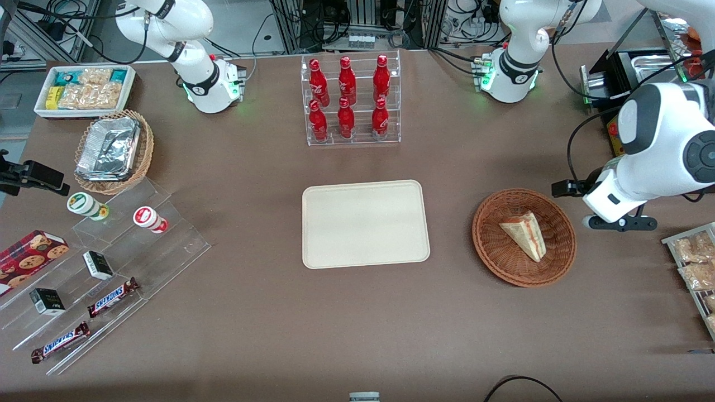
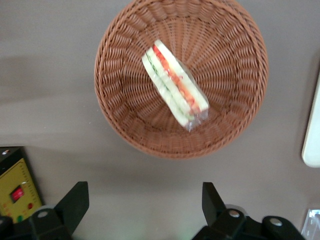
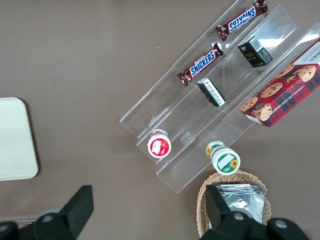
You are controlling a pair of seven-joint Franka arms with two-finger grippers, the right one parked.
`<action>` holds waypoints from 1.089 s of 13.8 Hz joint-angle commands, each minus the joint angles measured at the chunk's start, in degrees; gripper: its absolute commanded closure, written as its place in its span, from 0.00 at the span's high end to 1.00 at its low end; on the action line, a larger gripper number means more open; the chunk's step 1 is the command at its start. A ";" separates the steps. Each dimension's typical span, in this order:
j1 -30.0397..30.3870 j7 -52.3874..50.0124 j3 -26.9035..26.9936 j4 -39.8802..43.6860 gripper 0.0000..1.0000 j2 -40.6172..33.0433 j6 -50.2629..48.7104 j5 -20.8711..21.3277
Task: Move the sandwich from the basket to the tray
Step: 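Move the left gripper over the wrapped sandwich in the wicker basket, then lower the left gripper and close it on the sandwich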
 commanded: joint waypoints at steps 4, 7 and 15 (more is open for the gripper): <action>-4.67 -24.21 0.30 -2.23 1.00 2.41 9.65 0.12; -4.59 -33.63 0.30 -4.69 1.00 3.03 13.87 -0.15; -4.59 -46.83 0.39 -12.34 1.00 4.52 26.61 -0.06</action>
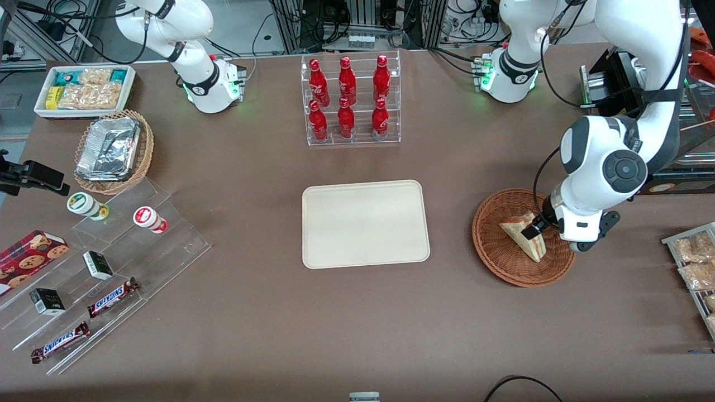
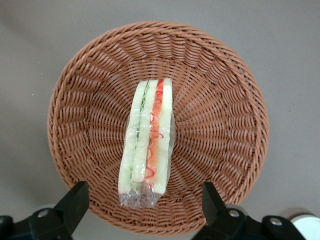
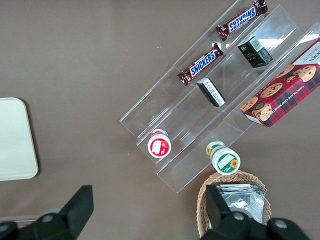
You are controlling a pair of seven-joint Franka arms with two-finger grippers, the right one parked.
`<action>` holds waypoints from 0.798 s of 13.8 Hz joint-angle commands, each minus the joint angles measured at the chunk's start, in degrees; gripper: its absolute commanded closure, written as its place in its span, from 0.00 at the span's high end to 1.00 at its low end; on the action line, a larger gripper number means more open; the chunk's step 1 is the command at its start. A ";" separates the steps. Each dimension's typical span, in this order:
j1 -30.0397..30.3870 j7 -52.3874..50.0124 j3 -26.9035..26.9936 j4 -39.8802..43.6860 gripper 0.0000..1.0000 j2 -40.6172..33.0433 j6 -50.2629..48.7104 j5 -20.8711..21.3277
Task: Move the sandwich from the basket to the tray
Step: 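Lower the left gripper and close it on the sandwich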
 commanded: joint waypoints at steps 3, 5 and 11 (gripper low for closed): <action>0.20 -1.96 0.12 -4.81 1.00 0.15 6.46 -0.13; 0.47 -1.96 0.12 -6.49 1.00 0.77 9.71 -0.22; 0.47 -4.50 0.21 -6.93 1.00 3.49 11.48 -0.40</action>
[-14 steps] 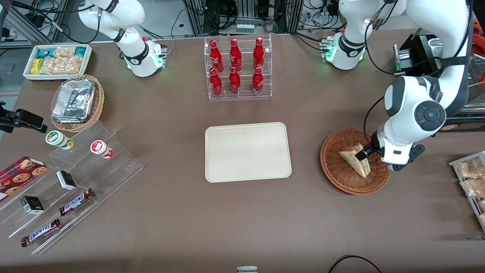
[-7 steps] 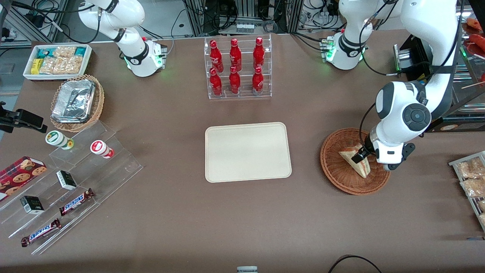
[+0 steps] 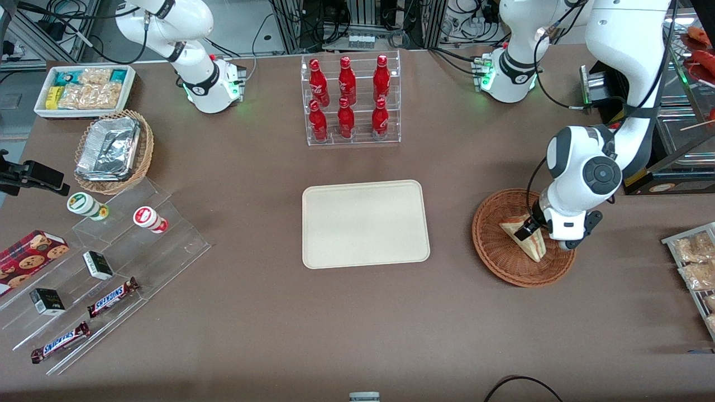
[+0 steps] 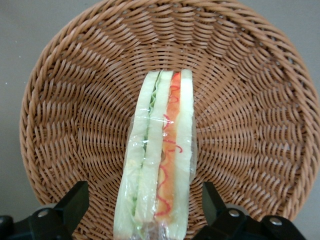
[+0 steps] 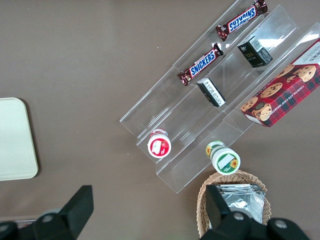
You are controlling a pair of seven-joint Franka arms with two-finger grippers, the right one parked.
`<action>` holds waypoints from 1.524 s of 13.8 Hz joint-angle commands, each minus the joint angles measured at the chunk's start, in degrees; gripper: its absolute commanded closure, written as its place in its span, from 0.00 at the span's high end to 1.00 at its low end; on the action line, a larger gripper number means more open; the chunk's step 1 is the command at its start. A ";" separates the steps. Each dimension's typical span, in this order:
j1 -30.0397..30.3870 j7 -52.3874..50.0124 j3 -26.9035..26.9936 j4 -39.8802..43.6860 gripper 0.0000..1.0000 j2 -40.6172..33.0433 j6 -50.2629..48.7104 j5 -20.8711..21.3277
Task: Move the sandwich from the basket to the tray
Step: 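Lower the left gripper and close it on the sandwich, then lift the sandwich and carry it over the cream tray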
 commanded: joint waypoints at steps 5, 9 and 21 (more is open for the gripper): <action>0.12 -6.22 -0.15 -0.18 0.04 0.87 1.49 -1.50; 0.12 -5.35 -0.06 1.91 0.00 -0.88 -2.01 -1.50; -1.28 11.54 -15.32 15.99 0.00 -0.37 -23.12 -1.41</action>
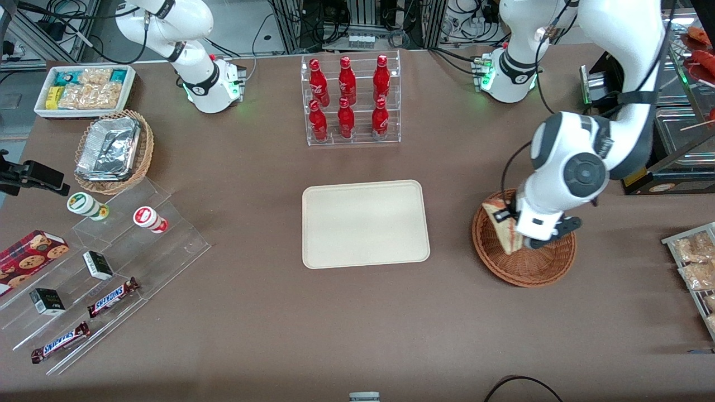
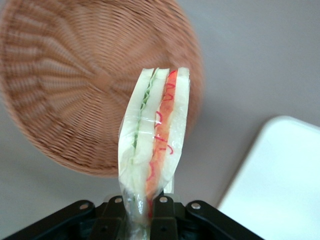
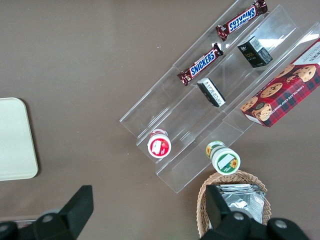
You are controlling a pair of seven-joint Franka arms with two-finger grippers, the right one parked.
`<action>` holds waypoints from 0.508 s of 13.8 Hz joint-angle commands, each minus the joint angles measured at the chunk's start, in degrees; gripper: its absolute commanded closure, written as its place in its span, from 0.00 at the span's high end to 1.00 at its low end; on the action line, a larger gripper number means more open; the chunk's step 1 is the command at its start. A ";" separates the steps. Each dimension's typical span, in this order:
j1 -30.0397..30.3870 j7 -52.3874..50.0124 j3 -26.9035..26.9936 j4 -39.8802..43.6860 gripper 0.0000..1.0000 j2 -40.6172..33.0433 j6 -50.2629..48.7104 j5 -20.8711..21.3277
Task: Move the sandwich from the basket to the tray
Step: 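Lift the sandwich and carry it over the cream tray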
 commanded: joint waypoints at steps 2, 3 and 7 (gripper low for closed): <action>-0.06 0.24 -8.90 2.65 0.00 3.47 -0.13 -0.28; -1.19 0.15 -10.14 4.05 0.00 5.14 0.13 -0.01; -9.79 -9.24 -10.07 13.00 0.00 12.96 0.40 0.95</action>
